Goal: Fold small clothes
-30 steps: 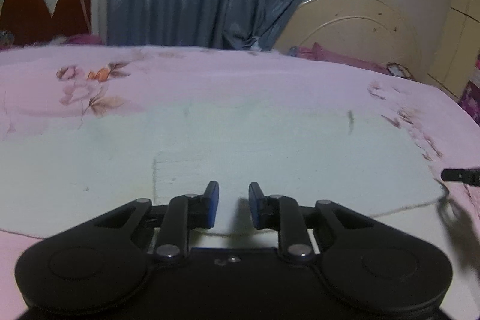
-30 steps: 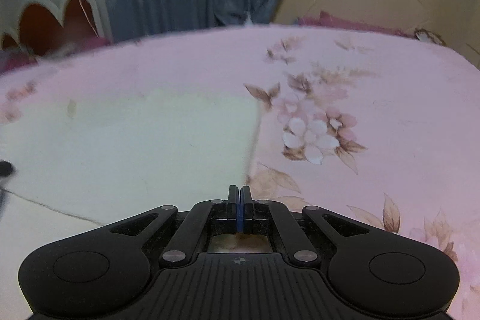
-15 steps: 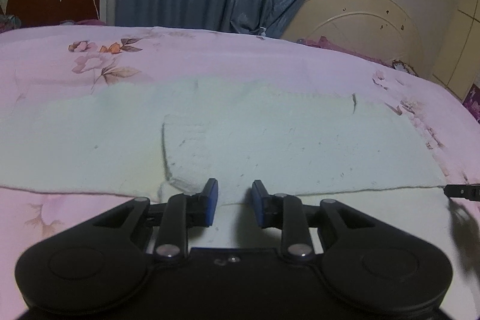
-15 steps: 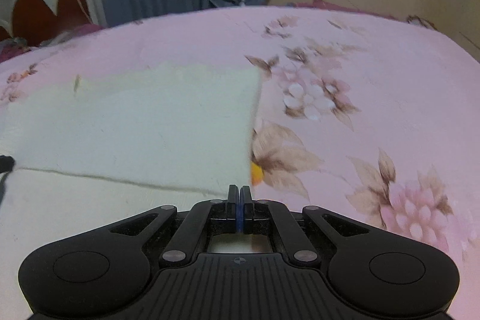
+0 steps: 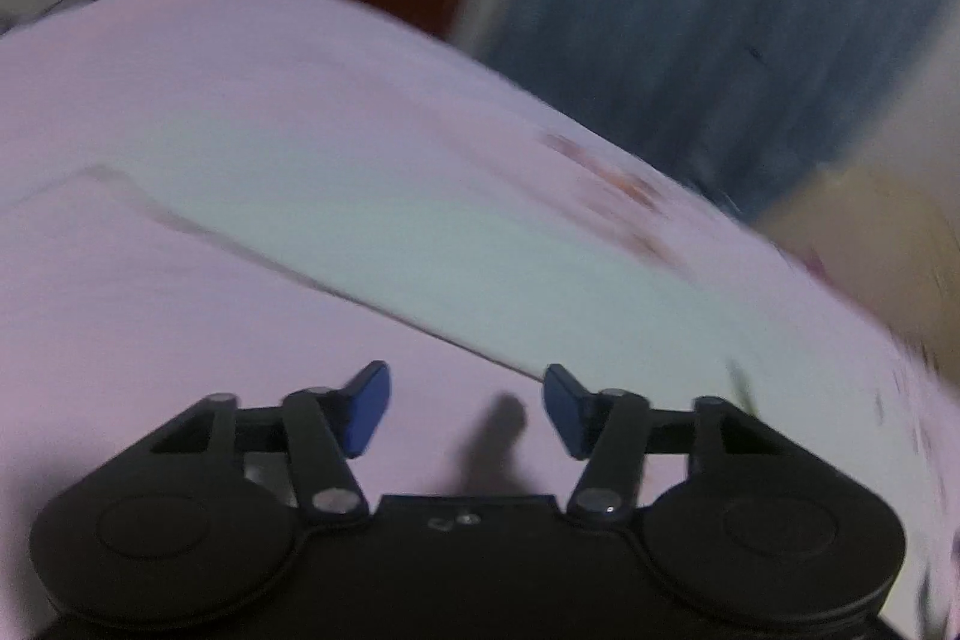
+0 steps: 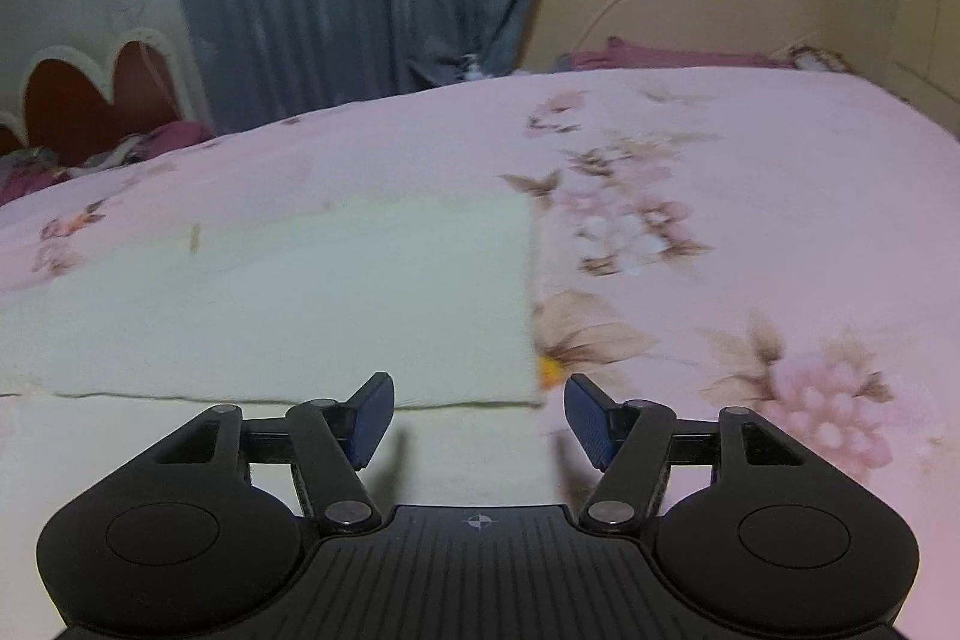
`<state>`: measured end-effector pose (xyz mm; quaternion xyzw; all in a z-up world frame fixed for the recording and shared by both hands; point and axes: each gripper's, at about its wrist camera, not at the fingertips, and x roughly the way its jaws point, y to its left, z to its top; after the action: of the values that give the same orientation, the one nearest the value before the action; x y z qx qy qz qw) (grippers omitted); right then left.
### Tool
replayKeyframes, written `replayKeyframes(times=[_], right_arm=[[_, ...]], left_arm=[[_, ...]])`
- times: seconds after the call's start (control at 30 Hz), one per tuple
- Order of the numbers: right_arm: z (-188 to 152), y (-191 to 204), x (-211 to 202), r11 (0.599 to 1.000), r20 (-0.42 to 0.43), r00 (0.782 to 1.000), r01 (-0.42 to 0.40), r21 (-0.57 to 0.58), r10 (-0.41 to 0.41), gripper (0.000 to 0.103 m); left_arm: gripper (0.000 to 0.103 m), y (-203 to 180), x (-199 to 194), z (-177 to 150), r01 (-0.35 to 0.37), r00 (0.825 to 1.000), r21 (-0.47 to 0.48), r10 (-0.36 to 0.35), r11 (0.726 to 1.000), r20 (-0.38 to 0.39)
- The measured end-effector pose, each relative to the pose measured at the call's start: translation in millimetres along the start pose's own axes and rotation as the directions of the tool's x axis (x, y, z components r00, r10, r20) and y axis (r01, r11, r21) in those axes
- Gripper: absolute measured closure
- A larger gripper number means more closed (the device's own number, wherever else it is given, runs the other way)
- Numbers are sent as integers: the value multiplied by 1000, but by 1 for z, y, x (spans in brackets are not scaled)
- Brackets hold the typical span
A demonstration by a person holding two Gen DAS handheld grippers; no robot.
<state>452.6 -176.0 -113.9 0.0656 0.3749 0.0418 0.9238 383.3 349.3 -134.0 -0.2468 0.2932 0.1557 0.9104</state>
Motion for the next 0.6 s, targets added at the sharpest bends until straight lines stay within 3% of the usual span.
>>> replayKeyframes(times=[0.13,0.27,0.47,0.6], right_arm=[[0,17,7,1000,-15,1000,-10,-18,10,40],[2,32,12,999,-24,1000,-20,-43,19,40],[10,42,19,998,-14,1000,-16,-57,15,40],[11,37,29,999,-34,999,9,-46,-11,41]], left_arm=[[55,61,7,26,-10,998,-201,21,980,51],[63,95,27,51,24,997,-321,2,947,81],[72,115,42,66,41,992,-454,16,890,121],[90,123,40,64,17,990,-540,61,841,125]])
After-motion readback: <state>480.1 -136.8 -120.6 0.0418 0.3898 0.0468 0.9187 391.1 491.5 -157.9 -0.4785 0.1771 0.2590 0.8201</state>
